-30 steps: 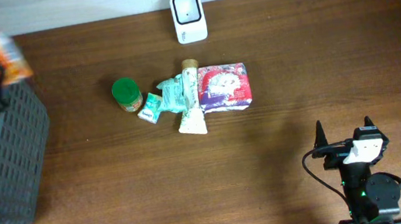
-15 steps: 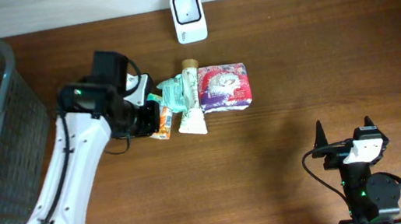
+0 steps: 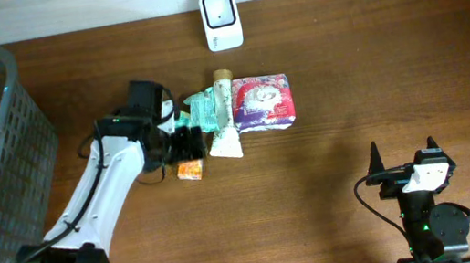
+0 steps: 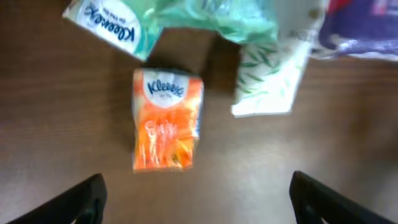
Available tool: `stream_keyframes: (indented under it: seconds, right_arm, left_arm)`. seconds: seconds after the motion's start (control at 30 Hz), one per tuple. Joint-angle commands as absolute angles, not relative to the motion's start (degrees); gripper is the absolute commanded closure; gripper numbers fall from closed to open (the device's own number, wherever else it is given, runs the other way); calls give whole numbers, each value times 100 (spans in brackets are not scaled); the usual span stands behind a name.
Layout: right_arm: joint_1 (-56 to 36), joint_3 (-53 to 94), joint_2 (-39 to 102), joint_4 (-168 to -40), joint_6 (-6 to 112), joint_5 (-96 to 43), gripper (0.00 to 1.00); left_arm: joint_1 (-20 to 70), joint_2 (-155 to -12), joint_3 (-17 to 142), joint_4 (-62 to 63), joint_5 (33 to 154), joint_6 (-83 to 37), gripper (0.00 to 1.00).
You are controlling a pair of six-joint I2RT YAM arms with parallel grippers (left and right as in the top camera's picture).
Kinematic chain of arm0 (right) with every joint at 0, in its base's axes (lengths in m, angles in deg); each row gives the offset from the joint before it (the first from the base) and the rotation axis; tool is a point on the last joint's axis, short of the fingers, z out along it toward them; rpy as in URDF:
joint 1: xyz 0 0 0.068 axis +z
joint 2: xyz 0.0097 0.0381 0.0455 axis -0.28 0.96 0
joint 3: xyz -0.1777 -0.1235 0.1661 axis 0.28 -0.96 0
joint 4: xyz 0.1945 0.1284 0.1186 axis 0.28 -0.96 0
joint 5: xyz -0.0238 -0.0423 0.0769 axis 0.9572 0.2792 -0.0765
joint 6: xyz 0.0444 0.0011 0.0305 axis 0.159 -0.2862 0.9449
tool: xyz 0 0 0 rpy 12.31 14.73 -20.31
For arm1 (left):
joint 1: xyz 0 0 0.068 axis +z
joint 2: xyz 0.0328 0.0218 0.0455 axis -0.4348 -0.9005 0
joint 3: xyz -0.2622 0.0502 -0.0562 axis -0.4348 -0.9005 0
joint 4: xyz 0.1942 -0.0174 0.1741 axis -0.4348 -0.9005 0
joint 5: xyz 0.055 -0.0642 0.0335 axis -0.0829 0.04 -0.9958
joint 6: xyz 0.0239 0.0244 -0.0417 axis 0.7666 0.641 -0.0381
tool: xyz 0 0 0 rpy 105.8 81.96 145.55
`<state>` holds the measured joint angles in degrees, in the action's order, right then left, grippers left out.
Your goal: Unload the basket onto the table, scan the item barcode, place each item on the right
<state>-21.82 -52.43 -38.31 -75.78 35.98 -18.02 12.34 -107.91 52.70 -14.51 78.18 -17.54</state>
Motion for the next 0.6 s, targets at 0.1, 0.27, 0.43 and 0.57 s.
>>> stream_keyframes:
  seconds: [0.1,0.27,0.43,0.57]
  right_arm:
    - [-2148,-5296,-3870,-7591,3639,-1795,1]
    - [-2148,-5296,-3870,-7591,3639,-1793,1]
    - [-2148,-5296,-3870,-7591,3639,-1793,1]
    - [-2148,-5296,-3870,-7591,3639,-1793,1]
  left_arm:
    - [1614,-10592,8002,-3381,7890,-1330,6]
    - [2515,-10017,9604,-4902,6305,-1334,10]
    - [4078,-9615,9604,-4992,5910,-1360,10]
    - [5286,-9632,9591,-5123,5903,-1806,16]
